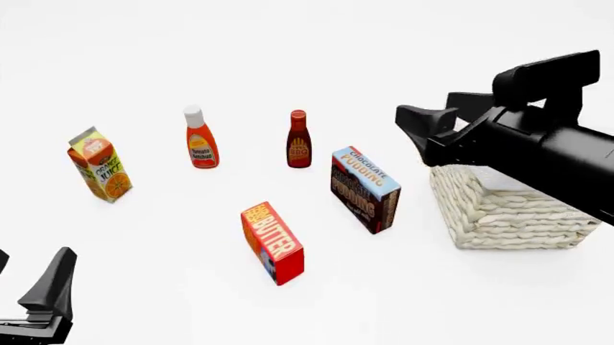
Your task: Pick the butter and place it in the basket.
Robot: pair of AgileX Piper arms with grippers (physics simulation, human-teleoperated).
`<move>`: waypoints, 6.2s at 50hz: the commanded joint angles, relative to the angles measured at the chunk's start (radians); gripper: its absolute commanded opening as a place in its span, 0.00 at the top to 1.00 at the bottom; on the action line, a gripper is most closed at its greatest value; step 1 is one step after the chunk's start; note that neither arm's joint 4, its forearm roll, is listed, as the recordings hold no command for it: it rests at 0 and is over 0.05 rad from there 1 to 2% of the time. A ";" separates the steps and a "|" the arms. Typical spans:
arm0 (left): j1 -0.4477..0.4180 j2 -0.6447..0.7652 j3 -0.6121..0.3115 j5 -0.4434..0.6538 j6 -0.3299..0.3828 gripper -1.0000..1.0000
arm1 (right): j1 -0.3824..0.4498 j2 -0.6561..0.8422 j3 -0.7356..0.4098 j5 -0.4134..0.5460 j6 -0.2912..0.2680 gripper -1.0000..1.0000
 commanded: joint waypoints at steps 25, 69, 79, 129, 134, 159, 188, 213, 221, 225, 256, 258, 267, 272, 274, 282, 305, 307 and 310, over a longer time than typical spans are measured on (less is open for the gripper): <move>0.000 0.000 0.000 0.000 0.000 0.00 | 0.128 0.324 -0.217 0.093 0.147 0.00; 0.000 0.000 0.000 0.000 0.000 0.00 | 0.218 0.630 -0.361 0.075 0.208 0.00; 0.000 0.000 0.000 0.000 0.000 0.00 | 0.235 0.669 -0.366 0.078 0.238 0.00; 0.000 0.000 0.000 0.000 0.000 0.00 | 0.263 0.716 -0.296 0.050 0.283 0.00; 0.000 0.000 0.000 0.000 0.000 0.00 | 0.265 0.732 -0.288 0.036 0.288 0.00; 0.000 0.000 0.000 0.000 0.000 0.00 | 0.272 0.793 -0.295 0.011 0.310 0.00; 0.000 0.000 0.000 0.000 0.000 0.00 | 0.282 0.844 -0.300 -0.015 0.335 0.00; 0.000 0.000 0.000 0.000 0.000 0.00 | 0.282 0.881 -0.296 -0.042 0.356 0.00; 0.000 0.000 0.000 0.000 0.000 0.00 | 0.284 0.887 -0.297 -0.044 0.362 0.00; 0.000 0.000 0.000 0.000 0.000 0.00 | 0.288 0.891 -0.295 -0.046 0.365 0.00; 0.000 0.000 0.000 0.000 0.000 0.00 | 0.301 0.929 -0.301 -0.061 0.383 0.00; 0.000 0.000 0.000 0.000 0.000 0.00 | 0.304 0.931 -0.300 -0.062 0.386 0.00; 0.000 0.000 0.000 0.000 0.000 0.00 | 0.306 0.944 -0.306 -0.063 0.389 0.00; 0.000 0.000 0.000 0.000 0.000 0.00 | 0.311 0.949 -0.310 -0.064 0.392 0.00; 0.000 0.000 0.000 0.000 0.000 0.00 | 0.311 0.952 -0.311 -0.065 0.392 0.00; 0.000 0.000 0.000 0.000 0.000 0.00 | 0.314 0.964 -0.314 -0.071 0.397 0.00; 0.000 0.000 0.000 0.000 0.000 0.00 | 0.323 1.010 -0.323 -0.101 0.421 0.00; 0.000 0.000 0.000 0.000 0.000 0.00 | 0.324 1.013 -0.325 -0.102 0.424 0.00; 0.000 0.000 0.000 0.000 0.000 0.00 | 0.325 1.020 -0.329 -0.104 0.427 0.00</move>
